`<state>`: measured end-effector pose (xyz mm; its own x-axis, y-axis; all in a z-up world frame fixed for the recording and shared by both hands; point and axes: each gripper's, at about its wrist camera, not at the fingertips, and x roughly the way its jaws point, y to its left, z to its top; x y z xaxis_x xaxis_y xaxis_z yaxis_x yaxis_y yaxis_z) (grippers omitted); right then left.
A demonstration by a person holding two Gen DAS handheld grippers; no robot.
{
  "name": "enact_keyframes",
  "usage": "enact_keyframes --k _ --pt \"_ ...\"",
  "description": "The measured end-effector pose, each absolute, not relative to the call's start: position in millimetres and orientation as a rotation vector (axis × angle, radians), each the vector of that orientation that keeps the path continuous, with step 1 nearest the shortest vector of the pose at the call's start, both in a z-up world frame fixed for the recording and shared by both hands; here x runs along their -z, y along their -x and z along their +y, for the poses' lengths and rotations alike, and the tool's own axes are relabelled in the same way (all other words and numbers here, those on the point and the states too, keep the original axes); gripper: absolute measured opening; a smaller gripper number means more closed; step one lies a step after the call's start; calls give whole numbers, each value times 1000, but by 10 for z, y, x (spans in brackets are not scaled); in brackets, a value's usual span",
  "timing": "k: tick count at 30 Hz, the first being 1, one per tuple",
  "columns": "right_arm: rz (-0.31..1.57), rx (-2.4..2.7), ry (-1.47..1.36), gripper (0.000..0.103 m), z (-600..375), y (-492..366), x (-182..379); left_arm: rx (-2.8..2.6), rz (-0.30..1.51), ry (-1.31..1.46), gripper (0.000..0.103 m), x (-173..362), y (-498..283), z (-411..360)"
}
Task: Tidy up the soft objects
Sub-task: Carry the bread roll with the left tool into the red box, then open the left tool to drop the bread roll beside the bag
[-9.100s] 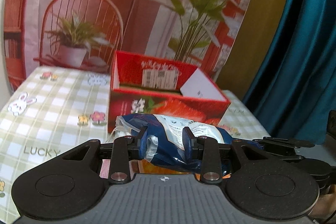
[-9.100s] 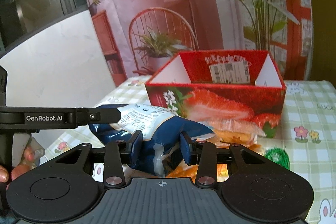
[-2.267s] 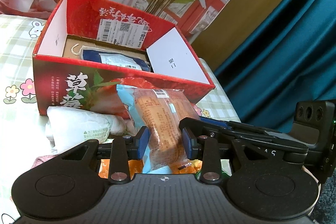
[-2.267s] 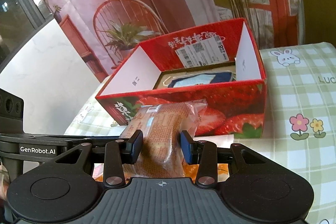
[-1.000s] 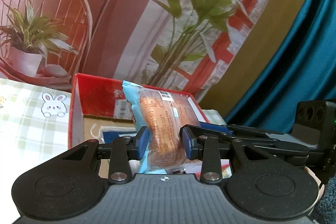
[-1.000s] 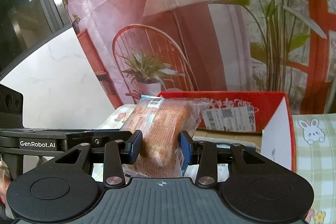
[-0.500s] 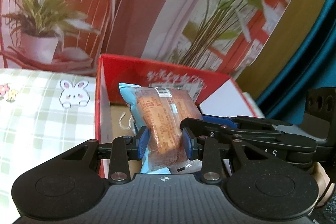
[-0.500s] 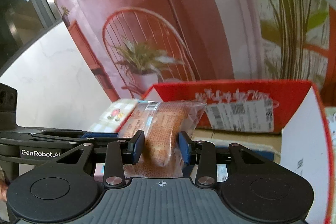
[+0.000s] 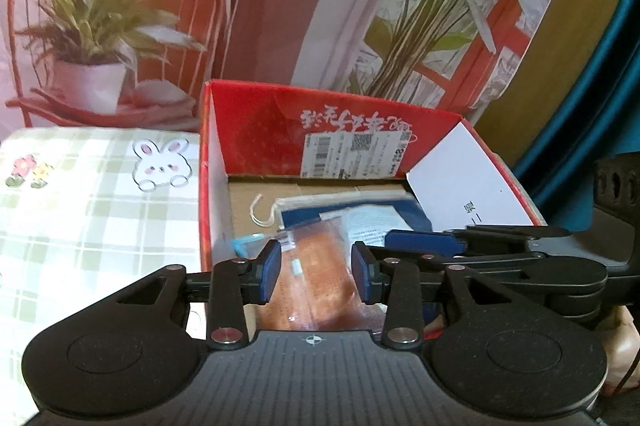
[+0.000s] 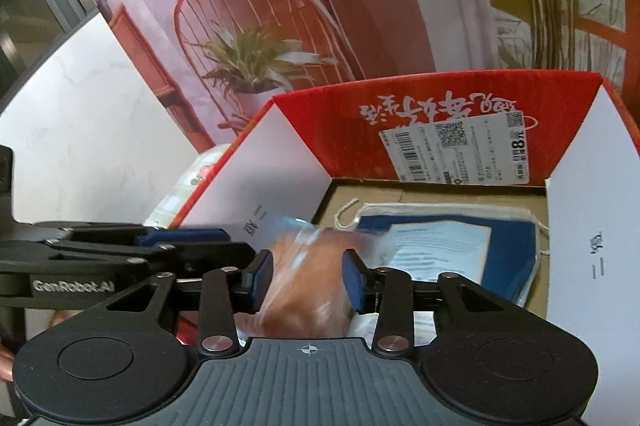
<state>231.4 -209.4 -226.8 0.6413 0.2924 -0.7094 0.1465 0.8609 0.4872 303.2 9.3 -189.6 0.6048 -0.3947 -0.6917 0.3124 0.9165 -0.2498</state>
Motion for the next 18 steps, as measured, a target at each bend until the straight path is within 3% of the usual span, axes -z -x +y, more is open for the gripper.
enact_keyframes --k 3,13,18 --pt "871 -49 -489 41 -2081 -2255 2198 395 784 74 52 1807 -2927 87" --pt "763 58 -359 99 -2134 -1880 1873 323 655 17 96 1563 -2515 60" --pt "715 65 -358 103 -2150 -1659 1744 266 621 -2 103 1479 -2352 44"
